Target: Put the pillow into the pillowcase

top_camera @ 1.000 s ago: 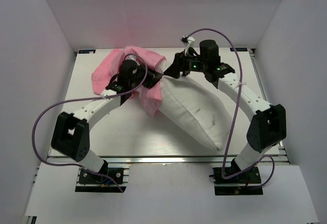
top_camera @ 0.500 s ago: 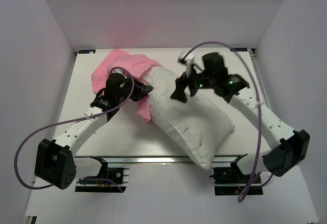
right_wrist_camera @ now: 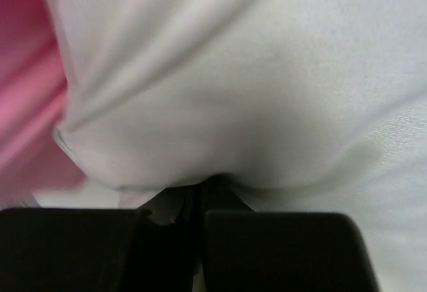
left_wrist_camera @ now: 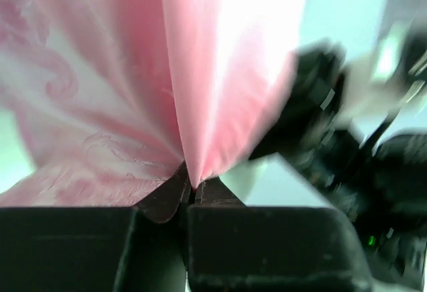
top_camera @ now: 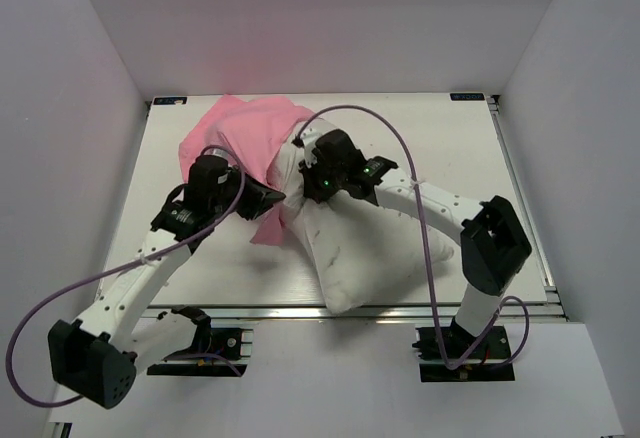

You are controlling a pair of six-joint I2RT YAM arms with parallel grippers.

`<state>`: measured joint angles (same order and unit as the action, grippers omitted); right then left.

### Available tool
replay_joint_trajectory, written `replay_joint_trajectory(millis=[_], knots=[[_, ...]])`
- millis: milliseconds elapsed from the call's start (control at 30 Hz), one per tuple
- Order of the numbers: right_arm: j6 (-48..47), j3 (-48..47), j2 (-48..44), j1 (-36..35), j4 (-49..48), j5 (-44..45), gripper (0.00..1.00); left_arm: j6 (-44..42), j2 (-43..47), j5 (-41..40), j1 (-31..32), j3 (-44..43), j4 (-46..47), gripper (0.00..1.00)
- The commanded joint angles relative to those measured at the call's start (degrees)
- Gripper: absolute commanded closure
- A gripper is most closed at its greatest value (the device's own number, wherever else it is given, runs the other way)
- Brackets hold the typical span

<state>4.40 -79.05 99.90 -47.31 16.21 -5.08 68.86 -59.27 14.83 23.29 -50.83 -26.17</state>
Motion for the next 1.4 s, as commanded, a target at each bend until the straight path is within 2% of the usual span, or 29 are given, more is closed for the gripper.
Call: replay_joint_trajectory(millis=[0,67,100,133,167,200,233,267,300,367,400,467,533,600,633,733,800,867,900,933,1000,1033,1133,1233,1267,1300,1367], knots=[[5.3,-9.2,4.9,0.9,-13.0,9.7,1.00,2.9,6.4,8.3,1.2,0.0,-3.2,0.99],[5.4,-13.9,7.8,1.0,-11.0,6.7,1.00,2.4,7.5,8.0,1.1,1.4,-6.3,0.95],[5.1,-14.3,7.8,1.1,-10.7,5.0,1.00,2.2,7.5,7.4,1.1,1.7,-7.4,0.83],[2.0,-12.6,6.4,1.1,-11.0,-0.5,0.95,1.8,7.2,7.8,1.1,2.2,-7.7,0.69],[1.9,-10.8,5.2,1.3,-11.4,-4.2,0.84,1.6,7.1,7.8,1.1,2.1,-7.8,0.68],[-3.7,-8.7,3.5,1.6,-11.5,-8.8,0.71,1.1,6.8,7.7,1.1,1.4,-7.9,0.52],[-6.7,-3.6,-0.9,2.8,-11.5,-16.6,0.57,0.3,6.5,7.3,1.1,0.3,-9.5,0.47],[-9.5,-0.8,-3.4,3.9,-11.5,-21.2,0.38,-2.5,6.2,6.5,1.1,-3.8,-11.2,0.43],[-14.6,1.9,-6.3,6.6,-11.5,-29.6,0.31,-4.3,4.8,4.1,1.1,-6.6,-13.7,0.36],[-17.8,8.3,-14.2,9.5,-11.2,-34.8,0.20,-10.4,2.7,1.7,1.1,-13.1,-21.9,0.31],[-19.2,9.3,-16.7,12.2,-10.2,-36.1,0.20,-12.3,0.1,0.6,1.1,-20.2,-24.8,0.30],[-20.6,10.7,-22.3,15.2,-8.6,-38.0,0.19,-17.4,-2.3,-2.3,1.0,-27.4,-31.0,0.30],[-18.2,10.8,-25.7,18.6,-9.2,-35.4,0.19,-20.3,-6.1,-6.6,1.1,-38.3,-35.8,0.30],[-16.1,10.1,-26.3,19.7,-11.9,-31.2,0.19,-25.7,-9.4,-11.5,1.0,-45.6,-39.1,0.30],[-13.0,9.8,-25.7,19.6,-13.4,-27.0,0.19,-27.6,-13.6,-17.4,1.0,-51.6,-42.3,0.28],[-6.7,8.7,-20.9,19.6,-21.5,-23.5,0.19,-37.9,-22.3,-24.5,0.1,-58.0,-43.6,0.27],[-3.4,3.9,-16.3,19.3,-24.3,-22.4,0.18,-40.7,-26.4,-25.7,-2.1,-59.8,-41.5,0.26],[-1.3,-2.1,-7.5,18.0,-23.1,-18.9,0.13,-44.3,-31.4,-26.9,-4.3,-62.2,-39.6,0.26],[-1.4,-9.7,-4.0,17.6,-19.9,-18.5,0.12,-45.2,-33.0,-27.2,-5.3,-63.0,-38.4,0.26],[-1.6,-13.9,2.9,17.3,-18.3,-18.0,0.11,-47.0,-36.0,-26.9,-6.3,-64.8,-37.8,0.26],[-1.3,-22.9,9.8,17.1,-13.8,-19.8,0.11,-48.8,-39.0,-28.4,-7.7,-66.6,-37.7,0.26],[-1.3,-31.3,16.4,17.0,-9.6,-20.7,0.11,-50.4,-40.4,-28.4,-8.1,-67.6,-37.7,0.26],[-3.6,-41.6,25.9,16.4,-5.6,-22.7,0.11,-51.5,-43.3,-31.0,-9.4,-66.7,-36.1,0.26],[-4.1,-42.4,30.2,15.8,-4.5,-24.1,0.12,-52.2,-46.0,-34.4,-9.5,-66.8,-35.3,0.26],[-5.5,-41.2,30.2,15.6,-4.7,-24.6,0.19,-52.7,-47.2,-35.4,-9.5,-66.7,-34.8,0.26],[-6.1,-39.7,29.9,15.4,-4.9,-24.8,0.19,-52.7,-47.7,-36.0,-9.5,-66.9,-34.7,0.26],[-6.2,-33.1,28.4,15.1,-6.4,-25.7,0.32,-53.2,-48.7,-37.2,-9.5,-67.4,-34.9,0.26]])
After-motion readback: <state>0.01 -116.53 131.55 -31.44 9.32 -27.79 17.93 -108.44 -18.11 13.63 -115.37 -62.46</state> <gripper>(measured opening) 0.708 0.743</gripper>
